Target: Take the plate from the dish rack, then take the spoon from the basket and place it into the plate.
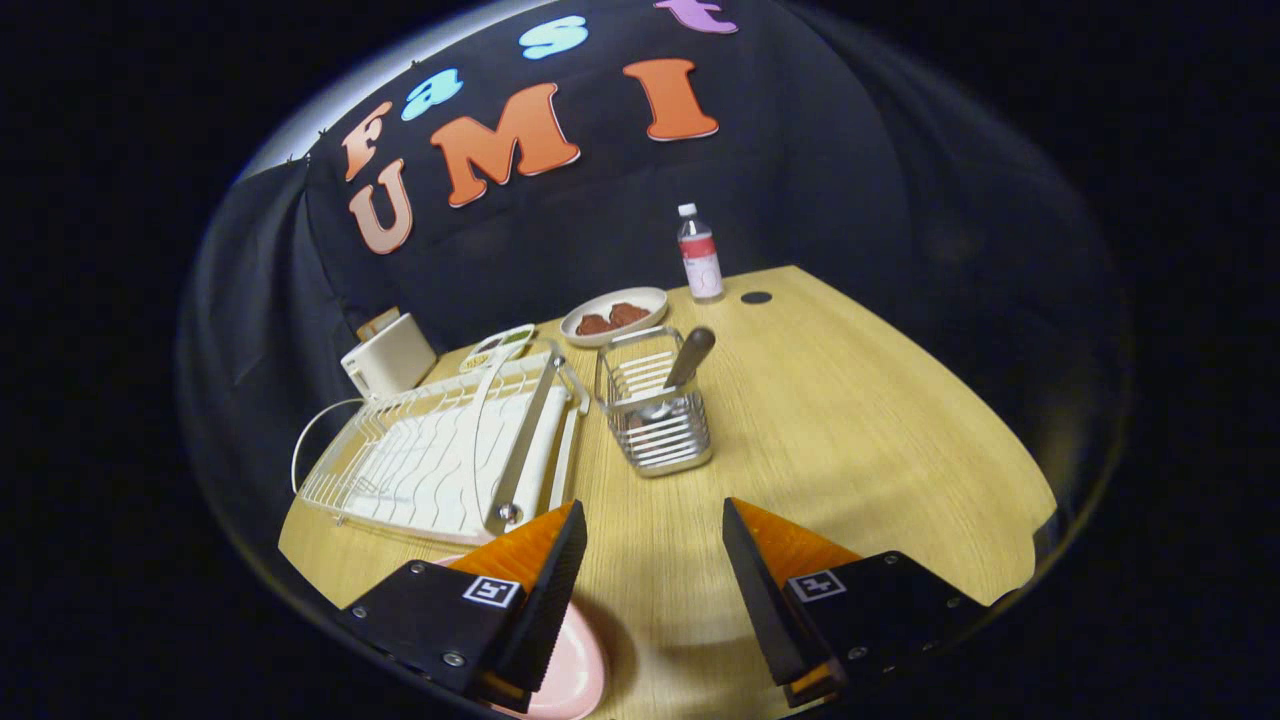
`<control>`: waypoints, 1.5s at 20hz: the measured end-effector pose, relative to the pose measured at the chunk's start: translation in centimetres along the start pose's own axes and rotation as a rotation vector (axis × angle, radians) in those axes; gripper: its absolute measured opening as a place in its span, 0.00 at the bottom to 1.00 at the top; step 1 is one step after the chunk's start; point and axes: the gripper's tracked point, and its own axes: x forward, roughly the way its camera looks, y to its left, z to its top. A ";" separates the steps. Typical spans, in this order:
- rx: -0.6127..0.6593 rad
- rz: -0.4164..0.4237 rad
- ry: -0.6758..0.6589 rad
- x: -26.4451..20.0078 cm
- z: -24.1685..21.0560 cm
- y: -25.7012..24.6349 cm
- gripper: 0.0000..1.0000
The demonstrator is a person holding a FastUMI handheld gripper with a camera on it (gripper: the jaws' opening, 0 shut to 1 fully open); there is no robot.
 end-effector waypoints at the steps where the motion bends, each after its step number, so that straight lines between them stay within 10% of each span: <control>1: -0.011 -0.013 -0.048 0.6 1.5 -0.4 0.82; 9: -0.010 -0.075 -0.159 5.5 4.8 -1.3 0.74; 18: 0.000 -0.027 -0.194 6.6 6.1 0.7 0.15; 30: -0.069 -0.023 -0.301 0.9 13.7 2.9 0.08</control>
